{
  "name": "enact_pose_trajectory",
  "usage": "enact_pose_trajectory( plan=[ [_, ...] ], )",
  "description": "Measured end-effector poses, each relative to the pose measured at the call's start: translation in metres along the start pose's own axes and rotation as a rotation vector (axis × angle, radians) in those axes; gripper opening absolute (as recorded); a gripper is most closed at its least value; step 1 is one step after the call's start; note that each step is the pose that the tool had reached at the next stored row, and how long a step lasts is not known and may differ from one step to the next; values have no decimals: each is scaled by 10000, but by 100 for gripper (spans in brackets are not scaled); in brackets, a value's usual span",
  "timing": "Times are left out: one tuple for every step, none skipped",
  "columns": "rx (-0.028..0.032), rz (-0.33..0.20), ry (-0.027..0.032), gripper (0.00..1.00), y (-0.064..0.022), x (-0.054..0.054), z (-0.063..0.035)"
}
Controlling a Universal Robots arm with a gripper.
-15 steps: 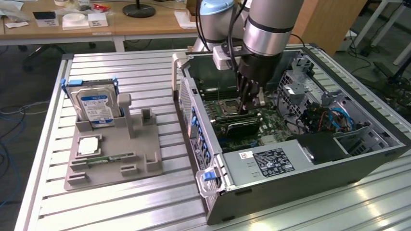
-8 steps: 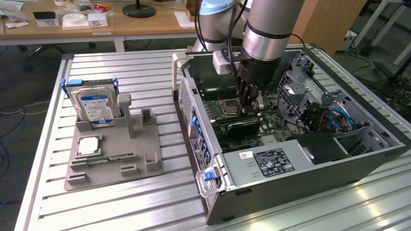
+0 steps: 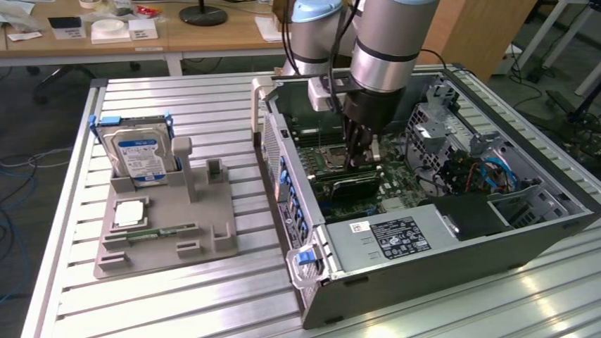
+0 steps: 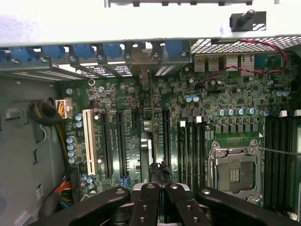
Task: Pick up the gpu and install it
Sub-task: 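Press down on the gpu until it lock into place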
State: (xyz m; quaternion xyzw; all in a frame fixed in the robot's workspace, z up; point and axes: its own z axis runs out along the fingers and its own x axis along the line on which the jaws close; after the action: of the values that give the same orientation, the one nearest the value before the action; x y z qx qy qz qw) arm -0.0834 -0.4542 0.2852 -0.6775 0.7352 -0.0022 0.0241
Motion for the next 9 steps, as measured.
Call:
enact_pose_trajectory(
  plan=[
    [1,14,1,11,0,0,7],
    [0,21,3,11,1,4,9],
    [1,30,2,11,0,14,11],
    [1,37,3,11,-1,24,11],
    [1,46,3,11,-1,31,14],
    [2,56,2,11,0,32,22],
    [1,64,4,11,0,33,36],
    [2,71,4,11,1,34,53],
    [3,76,3,11,2,34,70]
  ],
)
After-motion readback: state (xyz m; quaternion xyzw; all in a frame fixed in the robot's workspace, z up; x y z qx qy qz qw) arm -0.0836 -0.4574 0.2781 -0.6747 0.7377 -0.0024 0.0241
